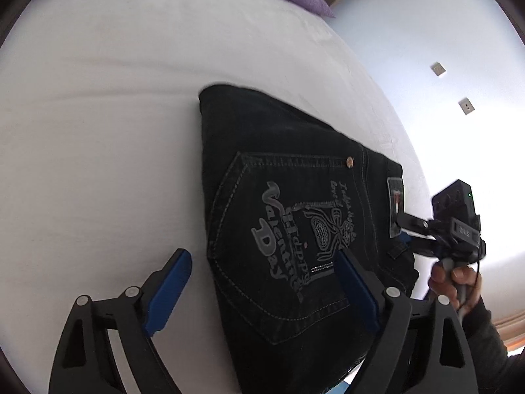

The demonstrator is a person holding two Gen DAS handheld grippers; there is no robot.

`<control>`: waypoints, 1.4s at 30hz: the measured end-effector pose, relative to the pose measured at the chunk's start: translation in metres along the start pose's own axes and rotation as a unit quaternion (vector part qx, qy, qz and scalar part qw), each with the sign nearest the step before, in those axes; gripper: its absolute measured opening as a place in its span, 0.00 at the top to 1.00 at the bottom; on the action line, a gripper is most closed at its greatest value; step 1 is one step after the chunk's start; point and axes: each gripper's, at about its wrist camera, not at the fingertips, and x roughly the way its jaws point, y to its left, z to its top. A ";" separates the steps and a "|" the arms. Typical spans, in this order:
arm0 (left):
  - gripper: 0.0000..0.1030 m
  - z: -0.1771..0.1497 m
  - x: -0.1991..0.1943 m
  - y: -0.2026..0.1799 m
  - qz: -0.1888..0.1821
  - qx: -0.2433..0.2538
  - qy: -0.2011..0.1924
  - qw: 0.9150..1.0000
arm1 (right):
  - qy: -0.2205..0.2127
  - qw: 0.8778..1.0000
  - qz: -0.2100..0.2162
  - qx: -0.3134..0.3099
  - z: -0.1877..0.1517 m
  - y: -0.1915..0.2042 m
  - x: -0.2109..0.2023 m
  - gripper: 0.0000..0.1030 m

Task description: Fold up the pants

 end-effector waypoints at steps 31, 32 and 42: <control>0.81 0.054 -0.078 -0.020 -0.114 -0.037 -0.061 0.991 | -0.037 0.995 0.070 -0.057 0.049 0.047 -0.044 0.86; 0.81 0.058 -0.082 -0.025 -0.112 -0.031 -0.064 0.991 | -0.042 0.995 0.068 -0.061 0.059 0.050 -0.048 0.86; 0.81 0.069 -0.058 -0.028 -0.092 -0.026 -0.019 0.995 | -0.041 0.998 0.031 -0.042 0.150 0.015 -0.055 0.86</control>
